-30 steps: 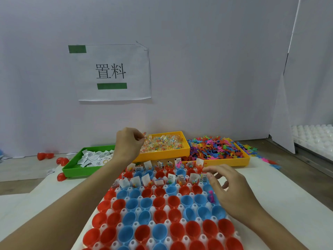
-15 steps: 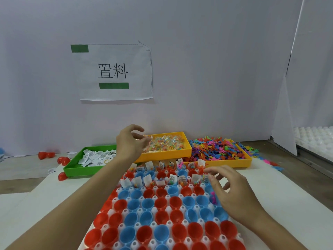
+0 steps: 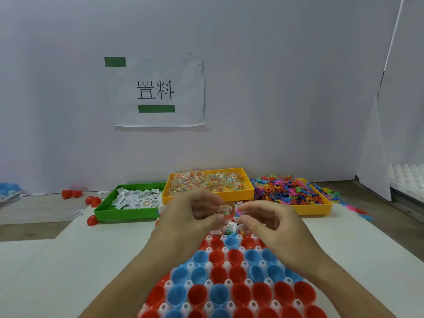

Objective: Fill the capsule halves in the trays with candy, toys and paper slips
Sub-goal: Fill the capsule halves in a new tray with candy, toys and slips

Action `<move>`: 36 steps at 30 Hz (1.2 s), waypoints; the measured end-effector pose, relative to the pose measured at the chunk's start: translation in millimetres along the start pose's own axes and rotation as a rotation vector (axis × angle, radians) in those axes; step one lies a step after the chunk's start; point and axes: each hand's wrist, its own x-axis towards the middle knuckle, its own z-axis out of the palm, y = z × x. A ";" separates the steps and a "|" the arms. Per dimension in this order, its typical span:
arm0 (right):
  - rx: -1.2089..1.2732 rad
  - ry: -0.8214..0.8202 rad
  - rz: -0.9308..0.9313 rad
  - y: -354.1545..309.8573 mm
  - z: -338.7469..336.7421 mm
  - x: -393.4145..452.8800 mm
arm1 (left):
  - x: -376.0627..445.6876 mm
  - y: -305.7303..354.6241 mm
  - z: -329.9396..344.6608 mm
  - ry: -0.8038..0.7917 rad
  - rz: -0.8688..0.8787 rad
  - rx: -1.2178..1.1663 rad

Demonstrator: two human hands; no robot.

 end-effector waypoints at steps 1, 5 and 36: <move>0.011 -0.023 0.004 -0.2 1.2 -3.3 | -5.4 -1.9 0.9 -0.004 0.008 0.001; 0.075 -0.079 -0.021 -4.2 3.6 -15.6 | -22.9 -4.4 5.6 -0.013 0.048 -0.007; 0.228 -0.074 0.092 -18.7 10.3 -29.2 | -43.8 -16.1 15.5 0.002 -0.053 -0.125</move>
